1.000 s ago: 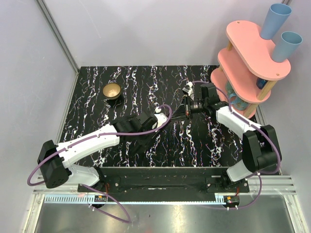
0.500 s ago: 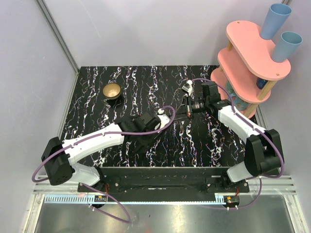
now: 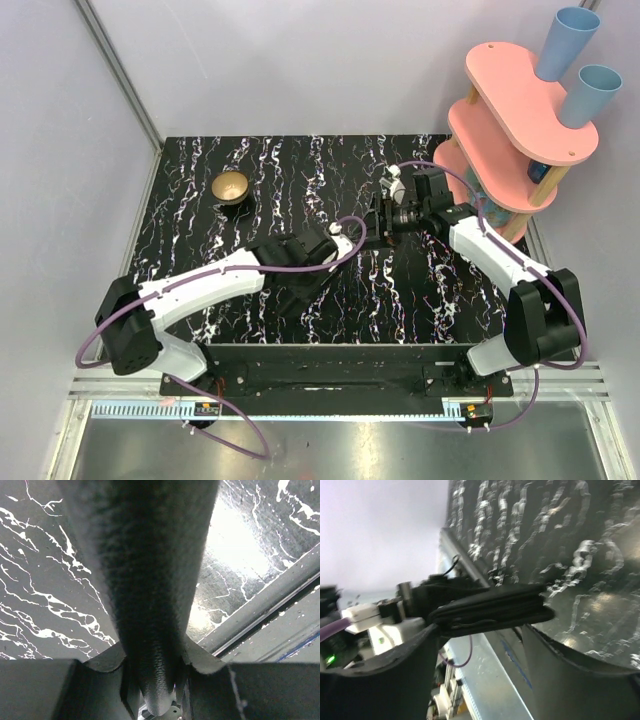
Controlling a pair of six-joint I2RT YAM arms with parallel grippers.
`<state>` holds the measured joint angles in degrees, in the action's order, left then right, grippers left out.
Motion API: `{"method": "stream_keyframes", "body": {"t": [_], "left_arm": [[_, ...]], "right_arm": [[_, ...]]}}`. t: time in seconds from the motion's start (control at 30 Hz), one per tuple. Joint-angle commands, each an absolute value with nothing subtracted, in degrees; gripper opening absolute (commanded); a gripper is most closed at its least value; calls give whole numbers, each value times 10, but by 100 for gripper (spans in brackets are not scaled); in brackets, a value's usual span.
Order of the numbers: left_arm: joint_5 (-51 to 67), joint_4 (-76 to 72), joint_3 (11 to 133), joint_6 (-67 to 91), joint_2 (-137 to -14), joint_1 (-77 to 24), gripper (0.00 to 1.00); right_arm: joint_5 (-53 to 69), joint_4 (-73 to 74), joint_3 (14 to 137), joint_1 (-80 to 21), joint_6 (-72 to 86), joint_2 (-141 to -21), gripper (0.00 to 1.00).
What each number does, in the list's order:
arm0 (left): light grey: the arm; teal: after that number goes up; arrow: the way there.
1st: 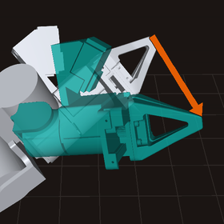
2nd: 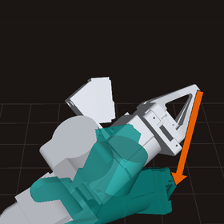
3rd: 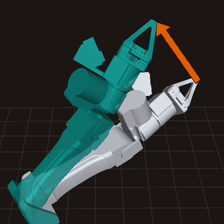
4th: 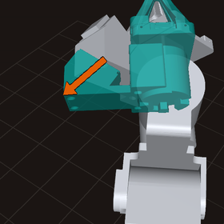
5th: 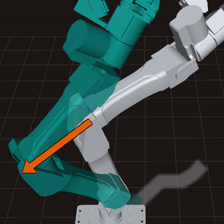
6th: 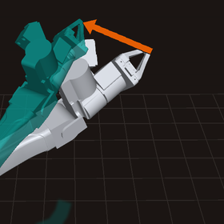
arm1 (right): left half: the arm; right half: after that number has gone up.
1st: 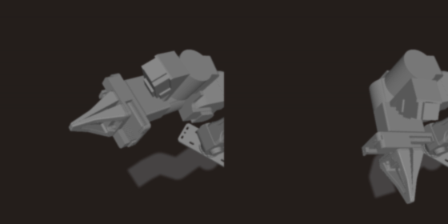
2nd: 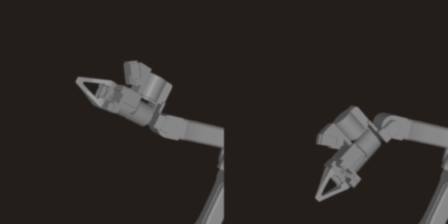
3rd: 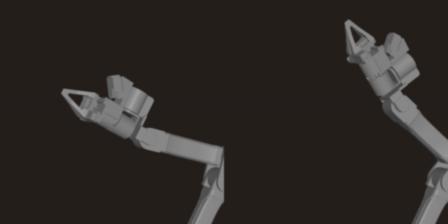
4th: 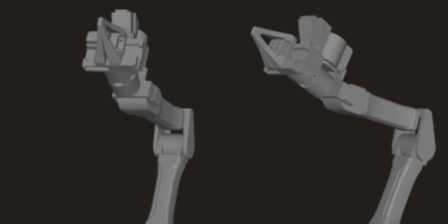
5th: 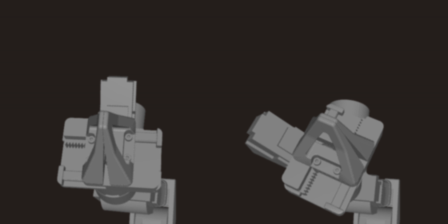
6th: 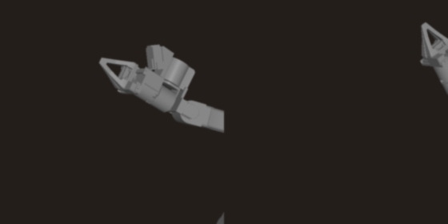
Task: Sort the hair-cutting tools
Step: Place the hairdressing tool bag at the center of the board.
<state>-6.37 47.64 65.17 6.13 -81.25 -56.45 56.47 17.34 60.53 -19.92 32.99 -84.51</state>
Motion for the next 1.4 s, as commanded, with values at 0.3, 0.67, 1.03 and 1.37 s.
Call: {"method": "stream_keyframes", "body": {"t": [0.3, 0.67, 1.03, 1.37], "left_arm": [[176, 337, 793, 171, -930, -432, 0], [205, 326, 863, 205, -1110, -387, 46], [41, 358, 810, 178, -1059, -360, 99], [-85, 358, 698, 188, -816, -361, 99]], "right_arm": [[147, 385, 725, -159, 265, -870, 84], [141, 397, 715, -155, 252, -869, 85], [82, 409, 705, -148, 255, -846, 88], [4, 386, 693, -149, 262, -781, 89]]}}
